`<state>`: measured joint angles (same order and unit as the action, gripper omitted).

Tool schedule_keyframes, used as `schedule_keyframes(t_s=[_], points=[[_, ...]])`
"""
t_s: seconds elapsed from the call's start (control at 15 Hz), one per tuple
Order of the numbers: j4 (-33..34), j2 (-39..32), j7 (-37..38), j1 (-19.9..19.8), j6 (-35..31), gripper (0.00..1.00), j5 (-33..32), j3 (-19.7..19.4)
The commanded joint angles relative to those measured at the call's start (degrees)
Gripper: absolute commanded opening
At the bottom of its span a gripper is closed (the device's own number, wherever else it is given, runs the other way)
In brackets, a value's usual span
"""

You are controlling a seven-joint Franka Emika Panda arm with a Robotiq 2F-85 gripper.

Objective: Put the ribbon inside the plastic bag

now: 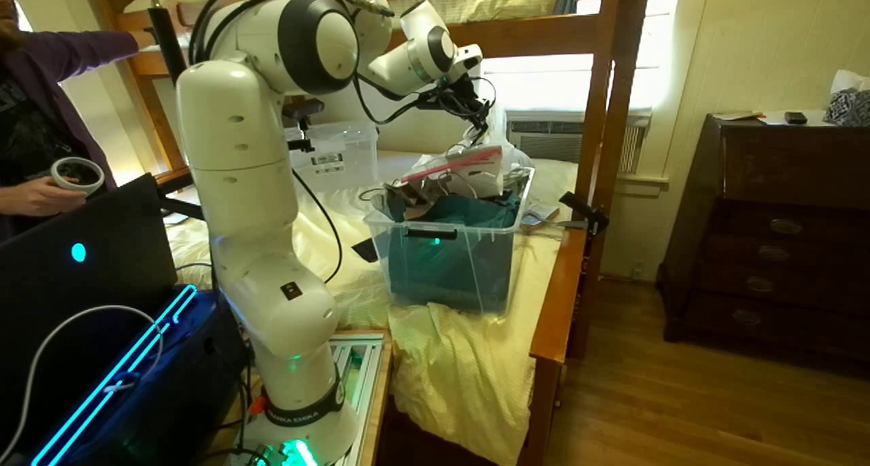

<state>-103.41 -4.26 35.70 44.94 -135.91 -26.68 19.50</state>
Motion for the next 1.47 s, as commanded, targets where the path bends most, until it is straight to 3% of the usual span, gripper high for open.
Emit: schedule_keyframes(t_s=[0.0,0.33,0.6,1.07,1.4], points=[[3.82,-7.07,-0.93,-1.60,-1.81,0.04,-0.54,0.37],[11.32,-16.26,-4.93,-0.53,-1.35,0.04,1.33,-1.33],[19.10,-23.44,-12.84,0.83,0.84,0.04,5.27,-1.37],[27.81,-29.16,-28.89,3.33,11.38,0.04,16.39,0.39],[32.80,-29.50,-23.90,9.39,24.52,0.04,5.95,-8.14]])
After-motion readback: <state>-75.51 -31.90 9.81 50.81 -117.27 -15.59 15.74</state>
